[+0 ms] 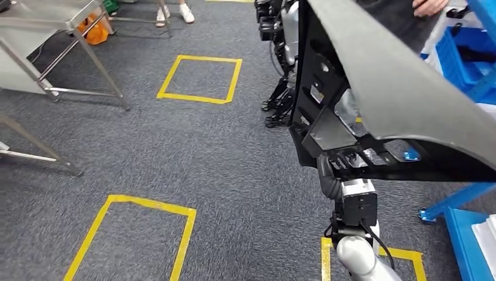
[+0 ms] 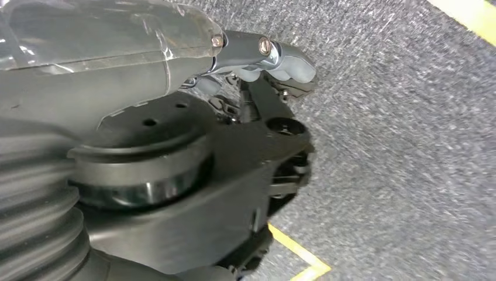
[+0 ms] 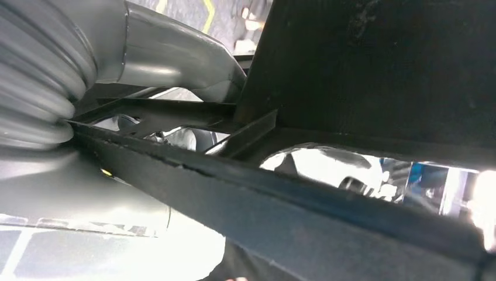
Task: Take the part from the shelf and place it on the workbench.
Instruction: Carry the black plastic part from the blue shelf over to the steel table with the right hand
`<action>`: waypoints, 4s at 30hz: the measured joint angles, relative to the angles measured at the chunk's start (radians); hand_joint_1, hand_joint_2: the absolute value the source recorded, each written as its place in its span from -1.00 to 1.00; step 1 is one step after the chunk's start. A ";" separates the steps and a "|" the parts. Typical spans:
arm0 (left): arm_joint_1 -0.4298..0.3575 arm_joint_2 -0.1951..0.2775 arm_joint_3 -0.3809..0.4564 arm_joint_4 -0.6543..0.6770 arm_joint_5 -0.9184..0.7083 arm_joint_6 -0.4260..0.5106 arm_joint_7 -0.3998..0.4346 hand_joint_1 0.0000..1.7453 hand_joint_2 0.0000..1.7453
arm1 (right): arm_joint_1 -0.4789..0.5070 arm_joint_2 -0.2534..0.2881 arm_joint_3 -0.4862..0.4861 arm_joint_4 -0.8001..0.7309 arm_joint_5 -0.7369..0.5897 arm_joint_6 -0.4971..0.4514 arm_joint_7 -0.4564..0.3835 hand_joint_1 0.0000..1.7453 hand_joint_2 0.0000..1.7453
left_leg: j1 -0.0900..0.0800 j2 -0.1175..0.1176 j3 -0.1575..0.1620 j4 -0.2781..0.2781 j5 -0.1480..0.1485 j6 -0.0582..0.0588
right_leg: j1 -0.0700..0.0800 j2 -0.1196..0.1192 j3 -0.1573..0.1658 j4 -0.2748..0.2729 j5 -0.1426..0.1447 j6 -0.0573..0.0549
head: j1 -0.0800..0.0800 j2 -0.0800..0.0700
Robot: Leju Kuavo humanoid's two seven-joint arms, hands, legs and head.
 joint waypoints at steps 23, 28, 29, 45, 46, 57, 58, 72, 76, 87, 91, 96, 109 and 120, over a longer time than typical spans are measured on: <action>-0.001 -0.002 0.000 0.002 -0.009 -0.020 -0.016 -1.00 1.00 | -0.056 0.000 -0.025 -0.005 0.006 0.007 0.002 1.00 1.00 | 0.031 -0.088 -0.103 0.228 -0.115 -0.038 | -0.016 0.085 -0.041 0.012 0.035 0.004 | -0.001 0.000; 0.004 -0.002 0.000 0.002 -0.008 -0.020 -0.016 -1.00 1.00 | -0.070 0.003 -0.025 -0.002 0.002 0.010 0.002 1.00 1.00 | 0.031 -0.068 -0.085 0.158 -0.033 -0.025 | -0.011 0.028 -0.023 0.011 0.019 0.003 | -0.002 0.000; 0.004 -0.002 0.000 0.002 -0.007 -0.020 -0.015 -1.00 1.00 | -0.073 0.004 -0.025 -0.001 0.001 0.012 0.001 1.00 1.00 | 0.026 -0.045 -0.055 0.096 -0.006 -0.019 | -0.009 0.016 -0.016 0.009 0.014 0.004 | -0.002 0.000; 0.002 -0.007 0.001 0.002 0.006 -0.019 -0.001 -1.00 1.00 | -0.132 0.010 -0.023 0.054 -0.039 0.043 -0.014 1.00 1.00 | 0.022 -0.182 0.021 -0.023 0.005 0.013 | -0.020 0.167 -0.078 0.058 0.054 0.038 | 0.017 0.000; 0.001 -0.007 0.001 0.002 0.005 -0.020 0.000 -1.00 1.00 | -0.132 0.010 -0.022 0.057 -0.039 0.043 -0.015 1.00 1.00 | 0.024 -0.194 0.015 -0.015 0.001 0.007 | -0.022 0.187 -0.068 0.028 0.063 0.038 | 0.016 0.000; 0.006 -0.006 0.001 0.002 0.000 -0.030 0.001 -1.00 1.00 | -0.135 0.010 -0.022 0.070 -0.045 0.030 -0.024 1.00 1.00 | 0.039 -0.079 -0.132 0.235 -0.073 -0.042 | -0.019 0.061 -0.024 -0.006 0.041 0.002 | -0.002 0.000; 0.007 -0.006 0.001 0.002 -0.001 -0.030 0.001 -1.00 1.00 | -0.135 0.011 -0.022 0.071 -0.046 0.028 -0.027 1.00 1.00 | 0.040 -0.072 -0.110 0.180 -0.035 -0.040 | -0.019 0.048 -0.017 -0.007 0.036 0.004 | -0.003 0.000; 0.003 -0.006 0.001 0.003 -0.002 -0.029 -0.002 -1.00 1.00 | -0.132 0.011 -0.019 0.081 -0.054 0.025 -0.036 1.00 1.00 | 0.027 -0.127 0.017 -0.047 0.029 0.023 | -0.016 0.112 -0.137 0.238 -0.058 0.045 | 0.020 0.000; 0.002 -0.006 0.001 0.003 -0.004 -0.033 -0.016 -1.00 1.00 | -0.132 0.011 -0.019 0.083 -0.054 0.024 -0.043 1.00 1.00 | 0.028 -0.184 0.016 -0.020 0.007 0.009 | -0.023 0.171 -0.076 0.030 0.075 0.042 | 0.021 0.000; 0.000 -0.005 0.001 0.002 -0.004 -0.019 -0.024 -1.00 1.00 | -0.138 0.014 -0.018 0.085 -0.049 0.027 -0.048 1.00 1.00 | 0.043 -0.081 -0.130 0.252 -0.094 -0.044 | -0.023 0.093 -0.031 -0.014 0.058 0.010 | -0.002 0.000; 0.003 -0.005 0.001 0.002 -0.002 -0.016 -0.023 -1.00 1.00 | -0.141 0.014 -0.018 0.085 -0.048 0.029 -0.047 1.00 1.00 | 0.042 -0.072 -0.026 0.029 0.023 -0.033 | -0.022 0.077 -0.011 -0.016 0.043 0.023 | -0.002 0.000; 0.005 -0.005 0.001 0.002 0.000 -0.016 -0.016 -1.00 1.00 | -0.148 0.015 -0.017 0.086 -0.048 0.041 -0.044 1.00 1.00 | 0.036 -0.074 0.002 -0.034 0.026 -0.004 | -0.022 0.077 0.002 -0.022 0.030 0.051 | -0.001 0.000; -0.001 -0.006 0.001 0.002 -0.001 -0.033 -0.014 -1.00 1.00 | -0.161 0.014 -0.008 0.103 -0.058 0.064 -0.058 1.00 1.00 | 0.018 -0.097 0.031 -0.020 -0.014 0.008 | 0.000 0.114 -0.069 -0.008 0.083 0.022 | 0.023 0.000; 0.000 -0.006 0.005 0.002 0.033 -0.058 -0.014 -1.00 1.00 | -0.163 0.014 -0.008 0.104 -0.063 0.085 -0.064 1.00 1.00 | 0.019 -0.097 0.037 -0.023 -0.019 0.015 | 0.002 0.114 -0.065 -0.011 0.080 0.020 | 0.016 0.000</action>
